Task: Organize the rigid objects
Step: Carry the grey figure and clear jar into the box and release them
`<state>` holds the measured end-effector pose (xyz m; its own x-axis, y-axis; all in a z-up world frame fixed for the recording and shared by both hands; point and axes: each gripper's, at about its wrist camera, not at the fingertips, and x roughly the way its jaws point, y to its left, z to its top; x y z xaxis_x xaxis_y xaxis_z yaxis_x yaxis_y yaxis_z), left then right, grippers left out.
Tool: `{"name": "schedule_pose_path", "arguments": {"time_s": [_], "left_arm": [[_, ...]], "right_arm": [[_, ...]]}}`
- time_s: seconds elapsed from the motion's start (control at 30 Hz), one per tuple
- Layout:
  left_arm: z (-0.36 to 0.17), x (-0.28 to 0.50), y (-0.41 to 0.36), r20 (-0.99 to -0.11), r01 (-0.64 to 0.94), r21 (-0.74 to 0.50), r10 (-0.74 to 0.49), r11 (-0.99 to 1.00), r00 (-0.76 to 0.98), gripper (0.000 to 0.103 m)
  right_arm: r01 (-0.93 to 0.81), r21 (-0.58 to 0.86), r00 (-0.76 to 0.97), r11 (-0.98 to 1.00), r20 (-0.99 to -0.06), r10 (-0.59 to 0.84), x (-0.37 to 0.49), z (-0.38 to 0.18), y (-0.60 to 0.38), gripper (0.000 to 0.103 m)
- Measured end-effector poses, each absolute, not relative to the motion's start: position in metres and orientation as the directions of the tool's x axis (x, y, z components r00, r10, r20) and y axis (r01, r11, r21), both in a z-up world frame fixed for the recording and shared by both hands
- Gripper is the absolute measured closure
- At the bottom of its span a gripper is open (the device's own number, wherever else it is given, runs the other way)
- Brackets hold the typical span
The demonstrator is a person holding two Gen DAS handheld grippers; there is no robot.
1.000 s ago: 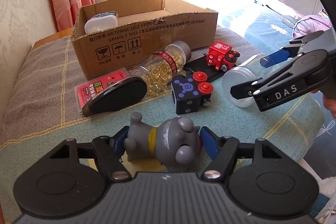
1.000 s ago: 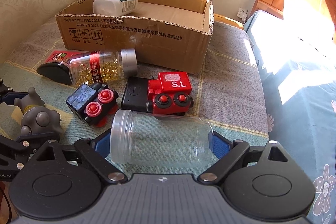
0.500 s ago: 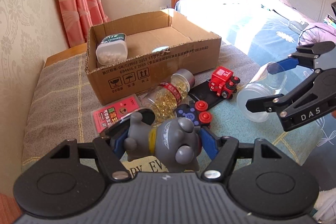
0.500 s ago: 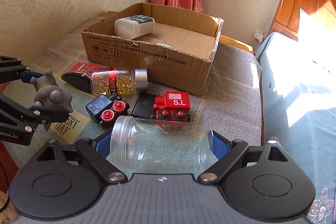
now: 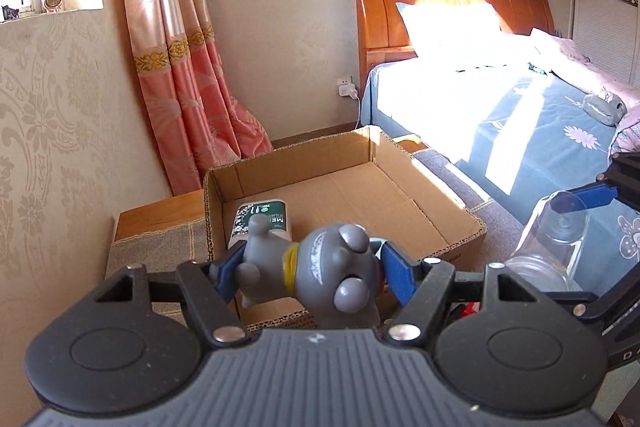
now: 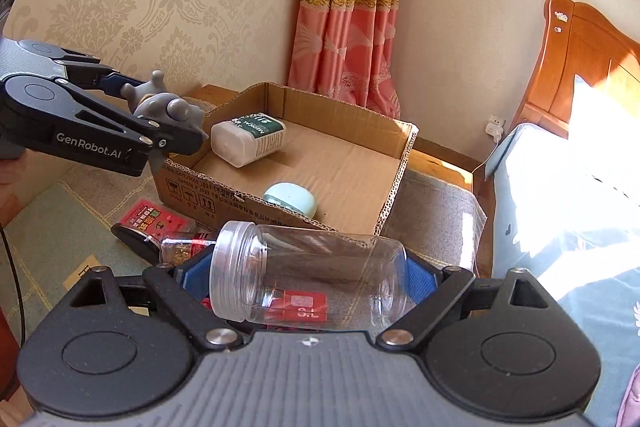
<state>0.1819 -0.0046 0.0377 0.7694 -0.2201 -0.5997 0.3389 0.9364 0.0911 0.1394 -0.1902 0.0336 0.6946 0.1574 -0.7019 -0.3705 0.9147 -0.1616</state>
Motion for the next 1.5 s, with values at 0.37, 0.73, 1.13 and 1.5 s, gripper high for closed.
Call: {"name": "schedule_pose_path", "arguments": {"time_s": [0.37,0.73,1.13,1.5], "left_arm": [[0.017,0.202,0.012,-0.591,0.255,0.025,-0.192,0.967,0.784,0.002],[0.002,0.147,0.038,-0.591,0.147,-0.016,-0.128,0.989,0.797,0.001],[-0.008,0.123,0.043,-0.586,0.112,0.063,-0.054,0.992,0.809,0.001],[-0.015,0.116,0.050,-0.598,0.089,0.075,-0.027,0.993,0.801,0.001]], "right_arm": [[-0.364,-0.177,0.711,0.914,-0.686,0.151,0.174,0.039,-0.181,0.009],[-0.359,-0.171,0.696,0.918,-0.704,0.141,0.212,0.037,-0.172,0.009],[-0.320,-0.188,0.686,0.929,-0.722,0.091,0.296,0.030,-0.150,0.008],[-0.279,-0.173,0.703,0.945,-0.707,0.078,0.294,0.038,-0.155,0.000]]}}
